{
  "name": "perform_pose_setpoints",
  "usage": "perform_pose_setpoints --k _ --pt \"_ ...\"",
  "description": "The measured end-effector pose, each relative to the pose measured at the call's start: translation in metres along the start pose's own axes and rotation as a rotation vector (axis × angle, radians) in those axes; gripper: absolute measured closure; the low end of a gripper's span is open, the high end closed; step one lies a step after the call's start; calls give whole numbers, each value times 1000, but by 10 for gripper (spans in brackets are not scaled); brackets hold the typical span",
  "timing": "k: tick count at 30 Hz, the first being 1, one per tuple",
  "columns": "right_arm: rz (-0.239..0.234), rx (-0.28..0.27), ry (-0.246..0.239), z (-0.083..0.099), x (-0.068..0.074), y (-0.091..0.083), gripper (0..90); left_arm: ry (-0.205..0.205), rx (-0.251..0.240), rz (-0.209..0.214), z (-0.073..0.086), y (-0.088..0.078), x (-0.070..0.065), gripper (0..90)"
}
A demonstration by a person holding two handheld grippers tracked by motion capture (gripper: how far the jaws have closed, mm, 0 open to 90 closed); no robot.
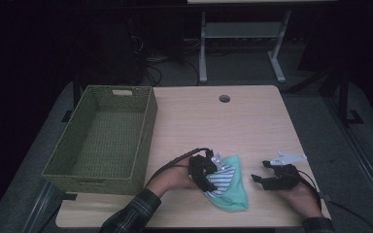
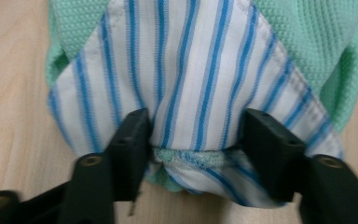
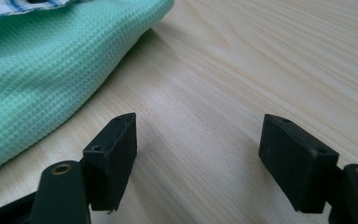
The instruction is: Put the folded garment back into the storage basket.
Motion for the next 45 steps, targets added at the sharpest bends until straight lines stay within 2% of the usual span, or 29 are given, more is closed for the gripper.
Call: perform_pose_setpoints --k 6,9,13,14,18,20,22,23,34,39,45 --pt "1 -1 -1 0 0 0 274 -13 7 13 0 -2 -2 682" --pt "0 -1 3 0 0 0 274 -32 6 21 0 -2 -2 713" --pt "0 0 -1 0 0 0 269 -62 -9 34 2 -4 0 728" --pt "-2 1 0 0 0 0 259 -82 -11 34 2 -5 1 729" --pt "9 13 11 -1 0 1 200 -116 -16 21 2 -14 4 732" --pt "11 14 12 -1 0 1 190 -140 -39 21 3 -20 5 733" --pt "12 15 14 -1 0 1 185 -143 -50 19 3 -27 6 733" --pt "13 15 15 -1 0 1 183 -164 -67 20 3 -31 6 733" --pt "21 18 26 -1 0 1 163 -180 -104 -7 3 -61 11 733" --pt "25 19 26 -1 -1 2 153 -174 -117 -20 1 -79 13 732" --pt "31 24 26 -1 -1 2 140 -189 -132 -39 2 -102 17 732"
Point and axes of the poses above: each handheld gripper's, and its own axes: y roughly forward along the jaws, z roughly out of its underside, x roughly to its left, the point moved 1 cm from there along y, roughly forward along the jaws, and after that the axes turned 1 degree about -z, right-handed, at the moved point
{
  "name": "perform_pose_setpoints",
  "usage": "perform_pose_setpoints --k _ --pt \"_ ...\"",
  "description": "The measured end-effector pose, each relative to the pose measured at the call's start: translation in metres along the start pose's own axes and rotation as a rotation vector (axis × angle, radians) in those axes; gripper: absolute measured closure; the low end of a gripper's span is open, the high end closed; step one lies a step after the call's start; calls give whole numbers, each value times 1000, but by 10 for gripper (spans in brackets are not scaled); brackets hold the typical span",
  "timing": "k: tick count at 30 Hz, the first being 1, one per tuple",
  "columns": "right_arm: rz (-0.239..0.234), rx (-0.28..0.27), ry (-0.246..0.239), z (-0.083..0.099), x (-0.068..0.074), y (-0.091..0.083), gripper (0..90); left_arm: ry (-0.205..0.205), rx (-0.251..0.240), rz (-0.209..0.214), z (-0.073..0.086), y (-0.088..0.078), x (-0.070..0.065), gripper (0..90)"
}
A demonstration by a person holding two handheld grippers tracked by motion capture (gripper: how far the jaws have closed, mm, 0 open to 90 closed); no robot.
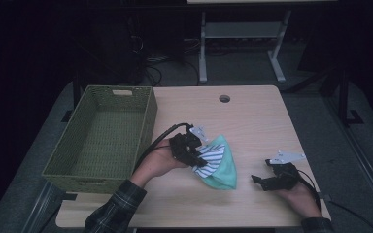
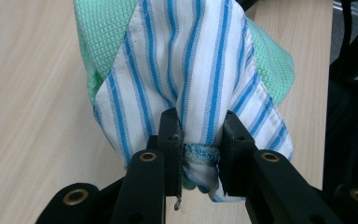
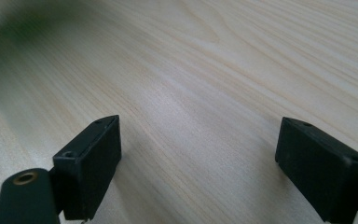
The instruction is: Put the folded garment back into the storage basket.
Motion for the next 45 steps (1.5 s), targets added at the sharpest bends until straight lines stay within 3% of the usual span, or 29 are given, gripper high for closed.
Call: perform_pose_setpoints --k 10,17,24,33,45 --pt "5 8 15 0 1 0 114 -18 -30 -33 -5 -36 11 731" --pt "16 24 26 -1 0 2 31 -53 -34 -74 0 -62 23 731" --pt "22 26 25 -1 0 3 25 -74 -27 -120 6 -92 32 730" --pt "21 26 25 -1 0 3 25 -160 -64 -175 21 -127 44 728" --pt "20 26 26 -1 -1 3 25 -258 -96 -229 56 -166 60 728"
Point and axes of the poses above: each handheld gripper's, and its own axes: y roughly forward along the jaws, z roughly out of its underside, x roughly to its left, the point moved 1 cm from there along y, roughly forward along the jaws, and after that the axes turned 1 degree about -z, right-handed, at the moved point
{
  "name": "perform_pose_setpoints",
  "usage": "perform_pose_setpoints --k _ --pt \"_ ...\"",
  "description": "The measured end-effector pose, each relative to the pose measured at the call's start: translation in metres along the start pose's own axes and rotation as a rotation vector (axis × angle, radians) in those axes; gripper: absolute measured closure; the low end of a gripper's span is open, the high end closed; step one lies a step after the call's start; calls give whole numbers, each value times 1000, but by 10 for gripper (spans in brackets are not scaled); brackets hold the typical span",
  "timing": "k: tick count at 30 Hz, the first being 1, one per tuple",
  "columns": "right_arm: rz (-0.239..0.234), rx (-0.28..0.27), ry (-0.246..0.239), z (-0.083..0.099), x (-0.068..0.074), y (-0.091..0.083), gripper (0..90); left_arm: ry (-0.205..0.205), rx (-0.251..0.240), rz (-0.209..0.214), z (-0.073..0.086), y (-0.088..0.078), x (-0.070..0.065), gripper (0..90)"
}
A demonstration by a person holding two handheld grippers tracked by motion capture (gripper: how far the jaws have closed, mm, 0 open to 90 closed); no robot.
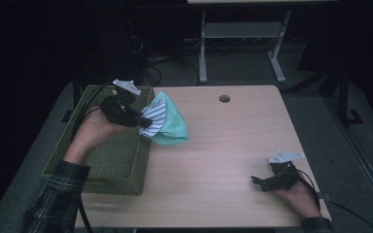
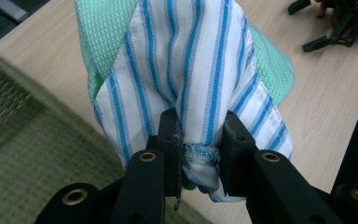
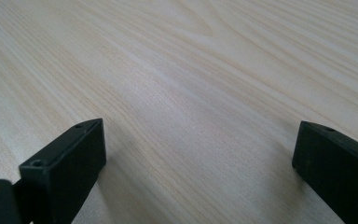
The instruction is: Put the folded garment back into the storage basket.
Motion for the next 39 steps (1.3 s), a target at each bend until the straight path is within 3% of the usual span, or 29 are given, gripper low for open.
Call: perform_pose_setpoints --k 19,31,39 --pt "0 0 1 0 0 0 25 -155 -46 -122 52 -46 41 727" --pt "0 0 0 0 0 0 25 -255 -35 -160 90 -46 62 727" --pt "0 1 -1 0 0 0 25 -323 -4 -180 117 -35 76 726"
Point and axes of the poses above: each handheld gripper's, and its own axes: y roughly forward along the jaws, z roughly out of its underside, x roughly to its left, the point moved 1 cm from there along y, roughly forward along the jaws, and after that the axes turned 1 degree about -z, right-handed, at the moved point
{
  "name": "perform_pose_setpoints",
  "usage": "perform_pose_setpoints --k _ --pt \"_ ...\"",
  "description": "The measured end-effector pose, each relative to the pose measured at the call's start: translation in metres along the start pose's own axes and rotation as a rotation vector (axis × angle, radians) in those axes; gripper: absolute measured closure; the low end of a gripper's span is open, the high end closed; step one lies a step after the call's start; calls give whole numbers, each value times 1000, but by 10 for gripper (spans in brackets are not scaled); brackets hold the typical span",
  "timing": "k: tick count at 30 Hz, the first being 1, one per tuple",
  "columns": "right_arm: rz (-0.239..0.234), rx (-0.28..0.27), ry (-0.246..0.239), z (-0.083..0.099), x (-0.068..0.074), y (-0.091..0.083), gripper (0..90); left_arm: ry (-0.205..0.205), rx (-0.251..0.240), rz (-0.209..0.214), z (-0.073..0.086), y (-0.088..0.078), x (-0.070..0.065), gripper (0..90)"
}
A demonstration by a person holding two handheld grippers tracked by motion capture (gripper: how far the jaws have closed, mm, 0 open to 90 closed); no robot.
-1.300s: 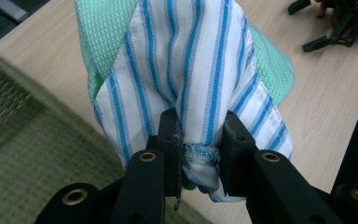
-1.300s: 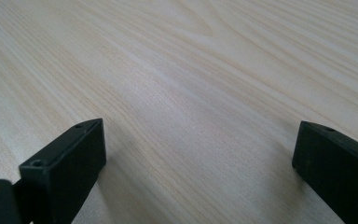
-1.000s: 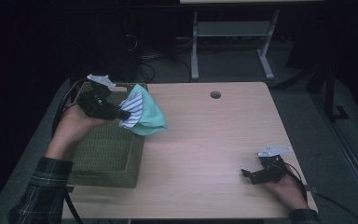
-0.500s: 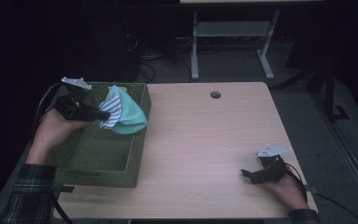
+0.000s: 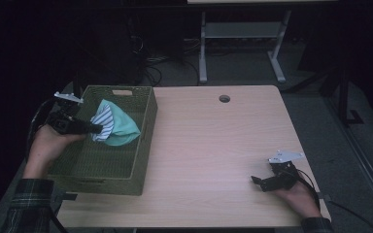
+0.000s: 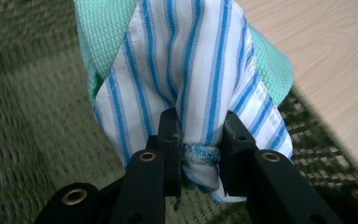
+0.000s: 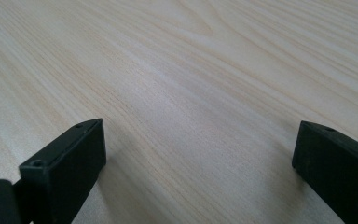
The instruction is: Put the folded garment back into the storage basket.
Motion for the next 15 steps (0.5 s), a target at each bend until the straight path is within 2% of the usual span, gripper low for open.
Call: perform_pose_setpoints --k 11,15 --pt "1 -3 -4 0 0 0 25 -62 79 -27 30 42 21 724" --pt "0 -2 -4 0 0 0 25 -63 109 -35 37 57 24 722"
Point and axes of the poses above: each handheld gripper's, and its own axes: y roughly forward along the jaws, z roughly out of its underside, x roughly to its left, the point moved 1 cm from there along y, roughly forward along the jaws, and after that the axes turned 1 degree about -z, right-handed, at the moved point
